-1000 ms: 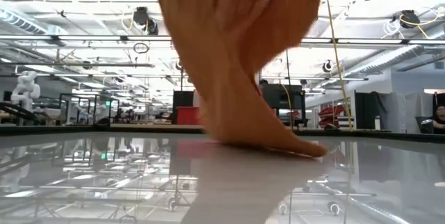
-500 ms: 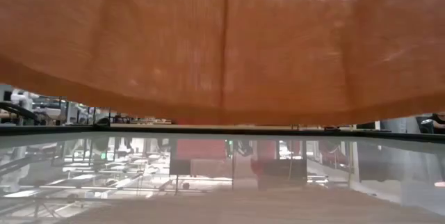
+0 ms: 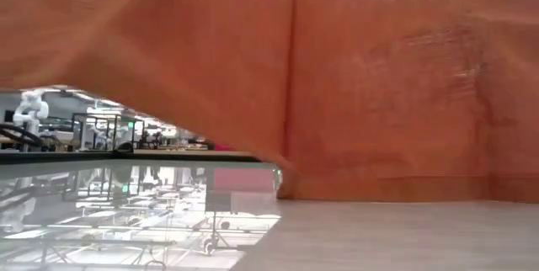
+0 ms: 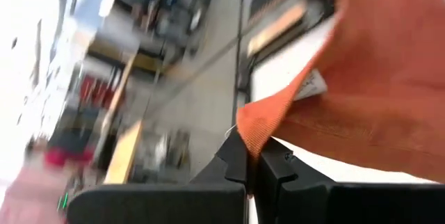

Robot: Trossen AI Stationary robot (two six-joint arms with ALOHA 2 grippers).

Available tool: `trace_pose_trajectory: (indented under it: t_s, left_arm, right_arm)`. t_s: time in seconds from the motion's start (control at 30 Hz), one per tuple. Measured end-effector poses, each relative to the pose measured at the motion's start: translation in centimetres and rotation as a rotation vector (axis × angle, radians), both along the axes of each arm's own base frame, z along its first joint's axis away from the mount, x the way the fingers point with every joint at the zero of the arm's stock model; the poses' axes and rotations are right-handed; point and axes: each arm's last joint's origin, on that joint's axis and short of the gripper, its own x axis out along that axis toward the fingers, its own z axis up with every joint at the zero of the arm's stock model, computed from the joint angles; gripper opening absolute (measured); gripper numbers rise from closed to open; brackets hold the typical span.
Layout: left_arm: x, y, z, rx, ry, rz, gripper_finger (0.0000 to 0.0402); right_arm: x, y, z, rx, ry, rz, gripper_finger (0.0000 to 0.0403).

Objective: Roll towel into tight, uniform cylinder
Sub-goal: Fold the kitchen towel

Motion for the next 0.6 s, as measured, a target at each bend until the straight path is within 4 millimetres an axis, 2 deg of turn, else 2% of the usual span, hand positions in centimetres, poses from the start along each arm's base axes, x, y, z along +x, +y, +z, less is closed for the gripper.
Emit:
trace_pose_trajectory:
  t_s: [0.17, 0.37, 0.6]
  left_arm:
    - [2.8, 3.4, -2.8, -0.022, 0.11, 0.183, 0.0002]
    - [5.7, 7.2, -7.0, -0.01, 0.257, 0.334, 0.0014]
    - [7.4, 11.2, -11.7, -0.067, 0.395, 0.475, 0.0017]
  right_arm:
    - [2.5, -1.0, -2.0, -0.069, 0.112, -0.202, 0.0]
    - [7.3, -1.6, -4.8, -0.154, 0.251, -0.299, 0.0]
    - [12.8, -3.5, -8.8, -0.255, 0.43, -0.378, 0.0]
